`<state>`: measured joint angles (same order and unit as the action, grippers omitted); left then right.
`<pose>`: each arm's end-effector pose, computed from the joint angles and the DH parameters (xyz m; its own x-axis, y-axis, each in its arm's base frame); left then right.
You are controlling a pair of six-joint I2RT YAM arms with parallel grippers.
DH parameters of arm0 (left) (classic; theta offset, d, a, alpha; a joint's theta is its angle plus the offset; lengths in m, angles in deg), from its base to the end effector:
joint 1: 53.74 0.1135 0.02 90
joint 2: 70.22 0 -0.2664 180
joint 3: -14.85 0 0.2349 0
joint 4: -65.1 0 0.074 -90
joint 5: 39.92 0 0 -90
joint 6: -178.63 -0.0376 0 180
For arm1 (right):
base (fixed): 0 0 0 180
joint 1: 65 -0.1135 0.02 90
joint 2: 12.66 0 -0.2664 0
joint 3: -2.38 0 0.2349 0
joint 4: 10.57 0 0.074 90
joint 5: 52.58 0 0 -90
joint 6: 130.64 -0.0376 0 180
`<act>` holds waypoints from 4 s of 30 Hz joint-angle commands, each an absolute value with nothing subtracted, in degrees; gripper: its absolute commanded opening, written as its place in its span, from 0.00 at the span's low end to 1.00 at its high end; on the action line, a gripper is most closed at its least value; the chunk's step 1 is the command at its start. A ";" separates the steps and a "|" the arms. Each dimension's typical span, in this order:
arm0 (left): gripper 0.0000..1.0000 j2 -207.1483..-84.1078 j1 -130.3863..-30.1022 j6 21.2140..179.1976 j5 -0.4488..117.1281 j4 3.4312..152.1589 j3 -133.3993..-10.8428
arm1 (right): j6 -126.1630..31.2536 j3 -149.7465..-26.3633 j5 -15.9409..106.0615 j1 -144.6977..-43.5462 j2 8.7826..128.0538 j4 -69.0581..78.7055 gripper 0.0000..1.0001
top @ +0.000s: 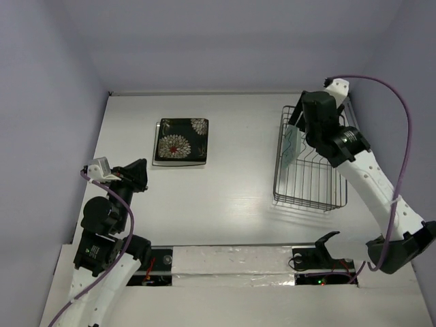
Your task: Unload the plates from the dish rack
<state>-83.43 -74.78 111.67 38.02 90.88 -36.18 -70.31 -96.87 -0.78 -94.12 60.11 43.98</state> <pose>0.0537 -0.0122 0.3415 0.1164 -0.4548 -0.8829 0.2238 0.8781 -0.4229 0.2234 0.0978 0.4240 -0.3105 0.2723 -0.9107 0.2854 0.9406 0.1839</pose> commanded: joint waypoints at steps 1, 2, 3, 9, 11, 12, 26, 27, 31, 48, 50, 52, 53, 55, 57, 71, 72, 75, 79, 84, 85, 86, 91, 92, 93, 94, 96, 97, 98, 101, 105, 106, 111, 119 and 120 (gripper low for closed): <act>0.12 -83.05 -75.01 111.65 38.21 88.69 -35.90 | -65.34 -94.33 -0.37 -92.94 65.29 50.36 0.80; 0.15 -83.05 -75.01 111.65 38.21 88.69 -35.90 | -65.08 -94.77 -0.37 -92.34 67.21 51.15 0.83; 0.20 -82.88 -75.01 111.65 38.21 88.69 -35.90 | -64.29 -95.21 0.06 -91.46 68.10 51.25 0.83; 0.33 -82.61 -75.01 111.65 38.21 88.69 -35.99 | -60.95 -98.37 2.71 -87.94 76.43 51.85 0.80; 0.34 -82.61 -75.01 111.65 38.21 88.69 -35.99 | -60.77 -100.04 0.69 -87.93 78.82 53.09 0.77; 0.35 -82.61 -75.01 111.65 38.21 88.69 -35.99 | -60.77 -100.48 -0.10 -87.33 79.88 53.97 0.76; 0.36 -82.26 -75.01 111.57 38.21 88.51 -35.99 | -58.75 -104.00 -5.38 -86.18 90.08 58.98 0.37; 0.36 -82.26 -75.01 111.57 38.21 88.60 -35.99 | -58.66 -104.35 -6.69 -86.18 90.95 60.03 0.33; 0.36 -82.00 -75.01 111.65 38.21 88.60 -35.90 | -58.66 -105.23 -10.56 -86.18 91.31 61.27 0.14; 0.36 -82.53 -75.01 111.57 38.21 88.60 -35.90 | -54.44 -109.10 -23.84 -87.23 88.07 60.83 0.00; 0.36 -82.53 -75.01 111.65 38.21 88.51 -35.90 | -54.35 -110.15 -23.14 -87.23 87.19 60.57 0.00; 0.36 -82.61 -75.01 111.65 38.21 88.60 -35.90 | -54.09 -111.12 -21.04 -87.23 85.69 60.39 0.00; 0.36 -82.61 -75.01 111.65 38.21 88.60 -35.90 | -53.74 -111.73 -19.90 -87.23 85.08 60.13 0.00; 0.36 -82.53 -75.01 111.65 38.21 88.51 -35.90 | -53.38 -112.26 -17.70 -87.23 83.50 59.60 0.00; 0.36 -82.35 -75.01 111.65 38.21 88.51 -35.90 | -53.73 -112.70 -16.90 -87.23 82.53 59.69 0.00; 0.36 -82.53 -75.01 111.65 38.21 88.43 -35.81 | -55.75 -111.94 -4.08 -95.04 71.37 54.07 0.00; 0.36 -82.61 -75.01 111.65 38.21 88.51 -35.81 | -57.93 -110.43 -1.19 -96.53 70.32 51.45 0.00; 0.36 -82.79 -75.01 111.57 38.21 88.42 -35.81 | -62.76 -103.23 3.48 -102.42 68.90 43.91 0.00; 0.36 -83.14 -75.01 111.65 38.21 88.42 -35.90 | -68.40 -95.05 12.09 -107.35 68.29 34.65 0.00; 0.36 -84.02 -75.01 111.57 38.21 88.51 -35.90 | -75.77 -85.65 16.50 -111.40 65.48 23.42 0.00; 0.36 -84.02 -75.01 111.48 38.21 88.51 -35.90 | -76.84 -81.81 18.15 -112.18 65.04 21.74 0.00; 0.36 -84.02 -75.01 111.56 38.21 88.43 -35.81 | -77.81 -79.59 19.30 -112.19 64.51 19.63 0.00; 0.39 -83.93 -75.01 111.48 38.21 88.34 -35.90 | -84.75 -68.51 18.53 -115.26 63.36 10.92 0.00; 0.39 -83.93 -75.01 111.48 38.21 88.34 -35.90 | -85.46 -65.80 18.61 -115.27 63.36 9.95 0.00; 0.40 -84.02 -75.01 111.48 38.21 88.34 -35.90 | -86.60 -64.55 18.87 -115.27 63.36 7.85 0.00; 0.40 -83.93 -75.01 111.48 38.21 88.51 -35.90 | -87.13 -63.58 19.22 -115.27 63.62 7.14 0.00; 0.40 -83.67 -75.01 111.39 38.21 88.42 -35.90 | -88.27 -61.48 19.58 -115.88 63.98 5.73 0.00; 0.43 -83.58 -75.01 111.48 38.21 88.51 -35.90 | -88.62 -60.85 19.49 -115.88 64.07 5.37 0.00; 0.44 -83.58 -75.01 111.48 38.21 88.34 -35.90 | -89.06 -60.15 19.58 -116.41 64.24 5.02 0.00; 0.48 -83.49 -75.01 111.48 38.21 88.42 -35.90 | -90.30 -57.43 19.40 -117.02 64.77 2.75 0.01; 0.49 -82.88 -75.01 111.39 38.21 88.25 -35.90 | -91.96 -54.70 18.79 -117.64 67.14 0.28 0.15; 0.49 -82.79 -75.01 111.39 38.21 88.25 -35.81 | -92.32 -54.00 18.44 -118.25 67.84 0.01 0.19; 0.54 -83.32 -75.01 111.39 38.21 88.34 -35.81 | -93.72 -54.08 16.50 -119.40 72.41 1.32 0.30; 0.78 -83.49 -75.01 111.30 38.21 88.34 -35.90 | -94.52 -57.85 12.11 -121.33 77.60 10.02 0.45; 0.80 -83.67 -75.01 111.30 38.21 88.34 -35.90 | -94.26 -58.99 11.85 -121.85 78.04 11.77 0.47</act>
<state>-83.22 -74.78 111.65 38.00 90.88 -36.18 -93.63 -55.56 16.08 -120.50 76.98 8.52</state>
